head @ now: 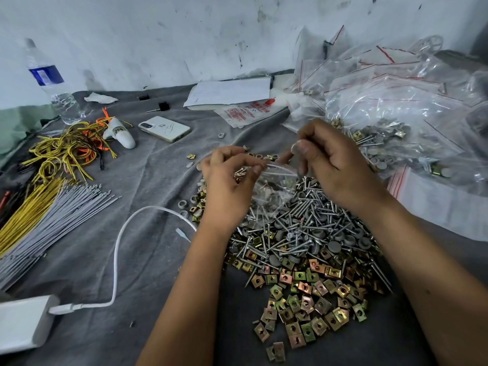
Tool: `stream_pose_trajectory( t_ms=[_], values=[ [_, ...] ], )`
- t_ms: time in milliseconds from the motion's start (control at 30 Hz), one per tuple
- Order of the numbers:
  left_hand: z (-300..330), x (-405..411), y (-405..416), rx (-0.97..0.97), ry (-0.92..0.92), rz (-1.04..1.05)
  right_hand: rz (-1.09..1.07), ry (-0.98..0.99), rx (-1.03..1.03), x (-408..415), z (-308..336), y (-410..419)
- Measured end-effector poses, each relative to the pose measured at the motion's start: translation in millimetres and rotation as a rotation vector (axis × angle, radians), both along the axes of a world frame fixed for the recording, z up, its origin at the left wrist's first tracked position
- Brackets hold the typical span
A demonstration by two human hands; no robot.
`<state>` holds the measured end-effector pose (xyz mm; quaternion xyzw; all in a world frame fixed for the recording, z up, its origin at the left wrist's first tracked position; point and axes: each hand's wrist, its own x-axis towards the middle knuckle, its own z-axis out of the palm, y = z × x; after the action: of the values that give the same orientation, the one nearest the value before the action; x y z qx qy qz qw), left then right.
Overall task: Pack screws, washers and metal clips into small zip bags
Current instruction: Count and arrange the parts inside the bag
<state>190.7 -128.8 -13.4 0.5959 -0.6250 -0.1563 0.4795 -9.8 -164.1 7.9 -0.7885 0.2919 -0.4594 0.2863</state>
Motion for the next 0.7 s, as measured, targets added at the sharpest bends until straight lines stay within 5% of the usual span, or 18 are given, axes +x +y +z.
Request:
stream_pose_trajectory(
  t_ms=[267, 567, 700],
  values=[
    [-3.3, -2.1, 1.6, -0.091, -0.016, -0.069, -0.082, 0.232, -0.058, -1.9, -8.1, -5.3],
    [5.3, 17.9, 2.6, -0.026, 0.839, 0.243, -0.282, 0.206, 0.026, -6.1, -14.6, -13.5],
    [7.5, 21.4, 2.7, -0.008, 0.929, 0.255, -0.304, 0.138, 0.105, -5.3, -14.1, -12.1]
  ],
)
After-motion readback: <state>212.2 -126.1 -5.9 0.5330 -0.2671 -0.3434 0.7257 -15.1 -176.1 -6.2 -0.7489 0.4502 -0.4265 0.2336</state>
